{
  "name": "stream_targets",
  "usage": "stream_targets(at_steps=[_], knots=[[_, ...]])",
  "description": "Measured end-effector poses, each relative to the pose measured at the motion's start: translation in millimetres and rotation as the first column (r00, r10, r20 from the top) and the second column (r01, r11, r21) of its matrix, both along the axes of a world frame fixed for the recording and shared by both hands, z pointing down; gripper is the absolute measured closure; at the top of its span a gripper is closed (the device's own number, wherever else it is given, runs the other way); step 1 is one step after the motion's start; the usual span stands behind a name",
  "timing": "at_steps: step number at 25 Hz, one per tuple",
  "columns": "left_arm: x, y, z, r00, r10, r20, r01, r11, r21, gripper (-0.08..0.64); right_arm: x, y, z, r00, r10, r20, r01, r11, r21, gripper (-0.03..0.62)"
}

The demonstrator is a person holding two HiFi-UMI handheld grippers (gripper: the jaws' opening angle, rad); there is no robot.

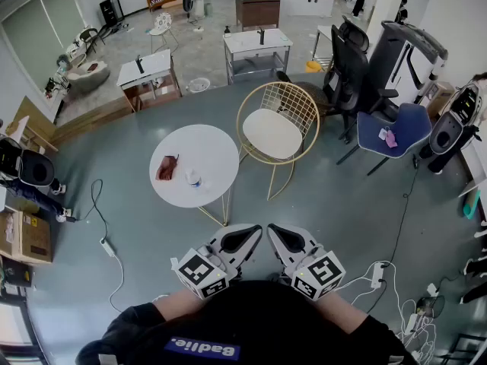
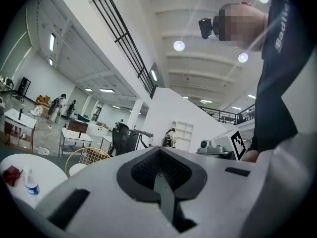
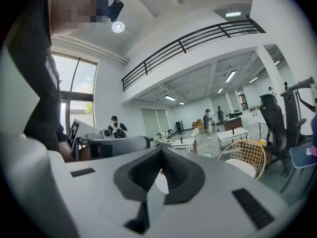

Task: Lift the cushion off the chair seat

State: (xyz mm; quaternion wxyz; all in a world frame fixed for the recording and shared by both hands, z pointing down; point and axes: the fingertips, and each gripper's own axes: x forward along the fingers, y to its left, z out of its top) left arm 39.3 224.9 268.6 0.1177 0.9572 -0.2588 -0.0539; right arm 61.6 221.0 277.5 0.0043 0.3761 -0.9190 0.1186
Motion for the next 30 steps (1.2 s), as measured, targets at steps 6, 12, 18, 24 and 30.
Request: stream_targets(at_steps=[6, 12, 18, 24, 30], knots=[[1.2, -0.5, -3.6, 1.0, -0.011, -0.005, 0.011, 1.0, -0.005, 0.56, -0.1, 0.2, -0.3, 1.0, -0.004, 0.008, 0.004, 1.0, 0.003, 0.566], [9.9, 0.7, -2.1, 1.0, -0.013, -0.002, 0.013, 1.0, -0.005, 0.56, 6.2, 0.8, 1.6, 1.0, -0.013, 0.012, 0.013, 1.0, -0.004, 0.566], [23.3, -3.8, -2.0, 0.999, -0.032, 0.015, 0.033, 0.999, 0.0, 0.56, 20.4, -3.8, 6.7, 1.0, -0.022, 0.016, 0.022, 1.0, -0.017, 0.565], [37.9, -5.1, 4.8, 0.996, -0.086, 0.027, 0.086, 0.996, -0.002, 0.56, 39.4, -8.9, 12.8, 0.999, -0.046, 0.025, 0.047, 0.999, -0.014, 0.565], [42.3, -17.2, 10.6, 0.992, -0.117, 0.04, 0.117, 0.993, -0.009, 0.56, 43.9, -23.0, 24.3, 0.997, -0.078, 0.017, 0.079, 0.996, -0.045, 0.565]])
